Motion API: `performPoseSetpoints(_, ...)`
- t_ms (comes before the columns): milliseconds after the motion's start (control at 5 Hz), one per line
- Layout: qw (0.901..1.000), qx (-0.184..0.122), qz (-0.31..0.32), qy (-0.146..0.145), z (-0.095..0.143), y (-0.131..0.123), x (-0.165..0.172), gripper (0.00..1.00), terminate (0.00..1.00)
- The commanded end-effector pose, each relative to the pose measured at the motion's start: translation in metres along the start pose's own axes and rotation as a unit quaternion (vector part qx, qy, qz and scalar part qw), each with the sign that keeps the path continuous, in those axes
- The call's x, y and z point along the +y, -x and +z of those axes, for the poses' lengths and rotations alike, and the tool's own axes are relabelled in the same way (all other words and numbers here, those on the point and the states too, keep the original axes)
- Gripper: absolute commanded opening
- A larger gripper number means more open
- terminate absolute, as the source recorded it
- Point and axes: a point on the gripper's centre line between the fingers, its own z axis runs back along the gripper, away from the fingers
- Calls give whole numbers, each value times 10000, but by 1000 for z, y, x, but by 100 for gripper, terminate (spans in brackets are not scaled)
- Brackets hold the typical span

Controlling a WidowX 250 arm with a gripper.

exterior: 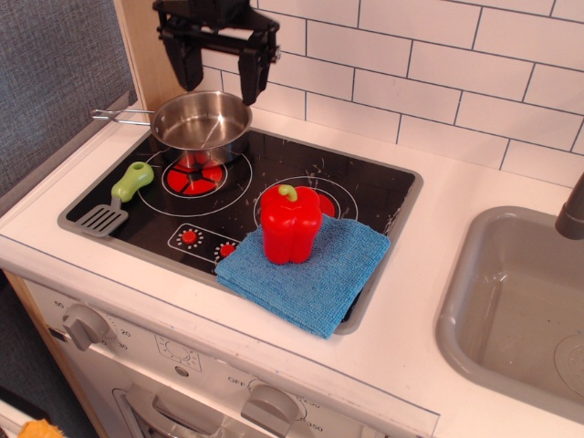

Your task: Put the pot on the right upper part of the stove.

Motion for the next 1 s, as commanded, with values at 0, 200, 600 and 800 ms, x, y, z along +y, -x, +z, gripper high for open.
performPoseSetpoints(0, 9993, -87, -30, 355, -48, -30, 28, 100, 0)
performPoseSetpoints(200, 9993, 81, 39, 368, -66, -27, 33, 100, 0)
performPoseSetpoints(600, 9984, 91, -169, 539, -63, -25, 25, 0, 0)
performPoseSetpoints(800, 9974, 7, -437, 570, -53, -23, 13, 0, 0)
